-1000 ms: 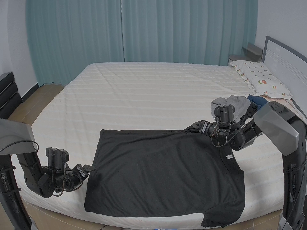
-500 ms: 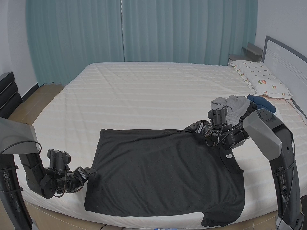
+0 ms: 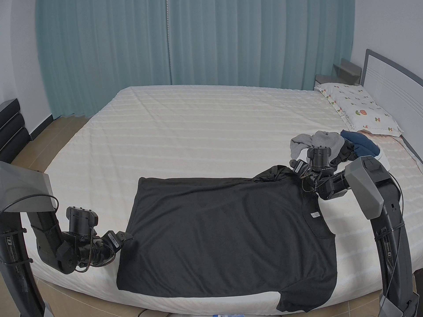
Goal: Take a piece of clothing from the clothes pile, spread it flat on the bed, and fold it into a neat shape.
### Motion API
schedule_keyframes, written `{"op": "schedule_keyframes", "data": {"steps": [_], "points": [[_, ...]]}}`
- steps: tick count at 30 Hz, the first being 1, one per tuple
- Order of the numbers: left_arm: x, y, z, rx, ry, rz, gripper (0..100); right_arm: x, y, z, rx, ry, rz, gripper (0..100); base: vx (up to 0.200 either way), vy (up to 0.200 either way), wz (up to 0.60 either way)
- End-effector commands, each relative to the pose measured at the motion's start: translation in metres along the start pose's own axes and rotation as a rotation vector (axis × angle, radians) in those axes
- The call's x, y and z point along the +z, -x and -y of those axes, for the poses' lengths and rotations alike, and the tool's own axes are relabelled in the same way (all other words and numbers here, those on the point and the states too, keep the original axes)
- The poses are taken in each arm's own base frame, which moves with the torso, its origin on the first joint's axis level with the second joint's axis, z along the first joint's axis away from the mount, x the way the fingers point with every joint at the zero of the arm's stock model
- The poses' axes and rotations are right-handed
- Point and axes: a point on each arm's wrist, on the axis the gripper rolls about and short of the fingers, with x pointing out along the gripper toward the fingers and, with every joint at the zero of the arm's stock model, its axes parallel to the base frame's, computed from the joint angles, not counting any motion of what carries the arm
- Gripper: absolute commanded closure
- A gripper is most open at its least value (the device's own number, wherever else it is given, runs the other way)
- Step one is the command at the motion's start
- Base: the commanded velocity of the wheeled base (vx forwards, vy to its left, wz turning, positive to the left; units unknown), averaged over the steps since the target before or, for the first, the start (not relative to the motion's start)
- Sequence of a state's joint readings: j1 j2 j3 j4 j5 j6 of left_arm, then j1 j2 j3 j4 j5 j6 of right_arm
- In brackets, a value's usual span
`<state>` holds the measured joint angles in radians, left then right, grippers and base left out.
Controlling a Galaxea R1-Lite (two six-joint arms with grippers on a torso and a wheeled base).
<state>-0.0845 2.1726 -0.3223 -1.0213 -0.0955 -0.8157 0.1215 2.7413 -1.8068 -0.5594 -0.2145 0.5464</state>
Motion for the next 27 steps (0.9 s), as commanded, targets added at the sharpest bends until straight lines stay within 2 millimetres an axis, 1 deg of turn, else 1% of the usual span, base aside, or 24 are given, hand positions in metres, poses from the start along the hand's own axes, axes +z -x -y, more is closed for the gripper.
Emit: {"op": "schedule_keyframes", "data": {"steps": [1,2,3,4,5,6,8,9,10,12,16,19,25,27], "points": [[0.000,-0.001,0.000,0.001,0.000,0.000,0,0.005,-0.005,0.012,-0.012,-0.022,0.025,0,0.000,0.000,0.00],[0.000,-0.001,0.000,0.001,0.000,0.000,0,0.011,-0.003,0.010,-0.002,-0.038,0.041,0,0.000,0.000,0.00],[0.000,-0.001,0.000,0.001,0.000,0.000,0,0.012,-0.003,0.009,-0.001,-0.038,0.043,0,0.000,0.000,0.00],[0.000,-0.001,0.000,0.001,0.000,0.000,0,0.022,0.003,0.001,0.019,-0.049,0.060,0,0.000,0.000,0.00],[0.000,-0.001,0.000,0.001,0.000,0.000,0,0.028,0.008,-0.006,0.031,-0.050,0.069,0,0.000,0.000,0.00],[0.000,-0.001,0.000,0.001,0.000,0.000,0,0.028,0.008,-0.006,0.031,-0.050,0.069,0,0.000,0.000,0.00],[0.000,-0.001,0.000,0.002,0.002,-0.001,0,0.043,0.021,-0.025,0.066,-0.051,0.089,0,0.000,0.000,0.00],[0.000,-0.001,-0.001,0.003,0.001,-0.002,0,0.046,0.027,-0.033,0.081,-0.047,0.089,0,0.000,0.000,0.00],[-0.001,-0.001,-0.001,0.004,0.002,-0.003,0,0.046,0.028,-0.034,0.082,-0.046,0.087,0,0.000,0.000,0.00],[-0.001,-0.002,-0.001,0.005,0.003,-0.004,0,0.042,0.043,-0.048,0.104,-0.022,0.034,0,0.000,0.000,0.00],[-0.001,-0.002,-0.001,0.005,0.003,-0.004,0,0.028,0.058,-0.067,0.149,0.002,-0.024,0,0.000,0.000,0.00],[-0.001,-0.002,-0.001,0.007,0.003,-0.006,0,0.011,0.058,-0.074,0.165,0.015,-0.058,0,0.000,0.000,0.00],[-0.001,-0.002,-0.001,0.007,0.003,-0.006,0,-0.024,0.046,-0.074,0.160,0.037,-0.112,0,0.000,0.000,0.00],[-0.001,-0.002,-0.001,0.005,0.003,-0.004,0,-0.031,0.043,-0.074,0.159,0.041,-0.118,0,0.000,0.000,0.00]]}}
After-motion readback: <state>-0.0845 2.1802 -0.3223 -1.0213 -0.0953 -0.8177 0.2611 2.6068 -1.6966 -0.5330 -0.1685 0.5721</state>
